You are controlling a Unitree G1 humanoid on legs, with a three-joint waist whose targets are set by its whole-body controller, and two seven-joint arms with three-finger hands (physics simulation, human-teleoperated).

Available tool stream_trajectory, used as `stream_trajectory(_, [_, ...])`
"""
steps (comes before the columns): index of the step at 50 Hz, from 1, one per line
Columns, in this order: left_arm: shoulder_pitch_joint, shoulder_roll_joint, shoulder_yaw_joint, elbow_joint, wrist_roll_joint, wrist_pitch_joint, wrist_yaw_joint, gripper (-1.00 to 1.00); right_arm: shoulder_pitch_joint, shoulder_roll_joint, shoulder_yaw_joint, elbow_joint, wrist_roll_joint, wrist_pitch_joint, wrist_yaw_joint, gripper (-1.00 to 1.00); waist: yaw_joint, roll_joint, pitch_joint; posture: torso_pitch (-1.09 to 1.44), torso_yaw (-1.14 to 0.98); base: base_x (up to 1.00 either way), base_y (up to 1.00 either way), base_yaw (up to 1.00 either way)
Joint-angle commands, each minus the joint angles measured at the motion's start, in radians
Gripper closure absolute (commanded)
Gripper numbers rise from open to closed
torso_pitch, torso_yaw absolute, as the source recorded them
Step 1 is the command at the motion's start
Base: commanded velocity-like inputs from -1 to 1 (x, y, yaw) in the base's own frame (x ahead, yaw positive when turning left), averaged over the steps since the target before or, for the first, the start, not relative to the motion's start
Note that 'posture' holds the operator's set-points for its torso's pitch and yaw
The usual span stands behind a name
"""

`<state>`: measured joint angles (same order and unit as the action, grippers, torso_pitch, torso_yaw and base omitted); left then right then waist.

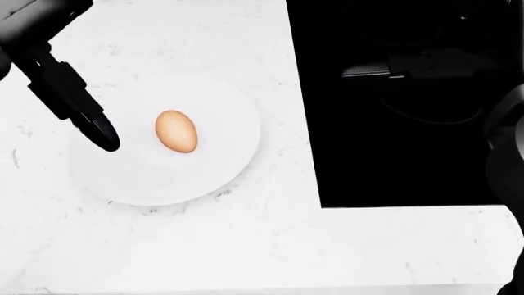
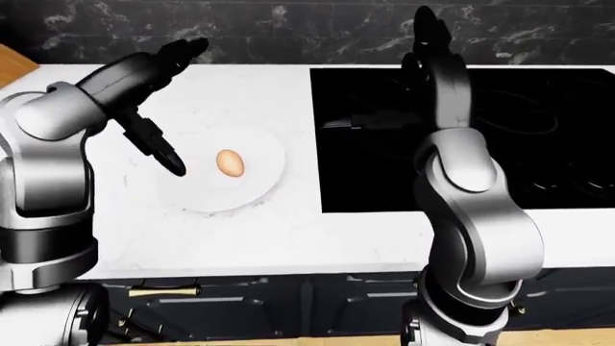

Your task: Pick the egg from the plate and place it in the pan.

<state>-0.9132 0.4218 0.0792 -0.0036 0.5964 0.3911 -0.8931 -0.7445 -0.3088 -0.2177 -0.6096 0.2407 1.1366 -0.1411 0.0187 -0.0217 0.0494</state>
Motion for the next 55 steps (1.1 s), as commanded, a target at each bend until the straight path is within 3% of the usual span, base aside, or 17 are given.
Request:
stream_trajectory(1, [-0.044, -0.001, 0.007, -0.030, 0.037, -0.050, -0.021, -1.00, -0.030, -0.010, -0.008, -0.023, -0.001, -0.028, -0.005, -1.00, 0.000, 0.001, -0.026, 0.00, 0.00, 0.00, 0.00, 0.00])
stream_trajectory(12, [-0.113, -0.027, -0.015, 0.099, 0.110, -0.273, -0.051, -1.00, -0.038, -0.019, -0.020, -0.032, 0.022, -0.017, -0.018, -1.00, 0.002, -0.005, -0.026, 0.00, 0.00, 0.00, 0.00, 0.00])
stream_trajectory(19, [-0.125, -0.041, -0.014, 0.134, 0.136, -0.340, -0.090, -0.98, -0.041, -0.025, -0.026, -0.034, 0.038, -0.014, -0.028, -1.00, 0.002, -0.006, -0.027, 0.00, 0.00, 0.00, 0.00, 0.00])
stream_trajectory(22, [-0.123, -0.044, -0.012, 0.122, 0.146, -0.344, -0.119, -0.93, -0.043, -0.028, -0.027, -0.036, 0.043, -0.011, -0.032, -1.00, 0.002, -0.007, -0.026, 0.00, 0.00, 0.00, 0.00, 0.00])
stream_trajectory(26, [-0.100, -0.054, -0.011, 0.091, 0.155, -0.349, -0.142, -0.72, -0.041, -0.028, -0.023, -0.035, 0.048, -0.013, -0.037, -1.00, 0.002, -0.006, -0.025, 0.00, 0.00, 0.00, 0.00, 0.00])
stream_trajectory(37, [-0.069, -0.062, -0.012, 0.028, 0.167, -0.353, -0.218, -0.55, -0.037, -0.030, -0.021, -0.029, 0.052, -0.021, -0.040, -1.00, 0.002, -0.007, -0.023, 0.00, 0.00, 0.00, 0.00, 0.00])
stream_trajectory(55, [-0.017, -0.093, -0.024, -0.060, 0.213, -0.396, -0.281, -0.55, -0.043, -0.040, -0.029, -0.036, 0.065, -0.010, -0.047, -1.00, 0.005, -0.010, -0.020, 0.00, 0.00, 0.00, 0.00, 0.00])
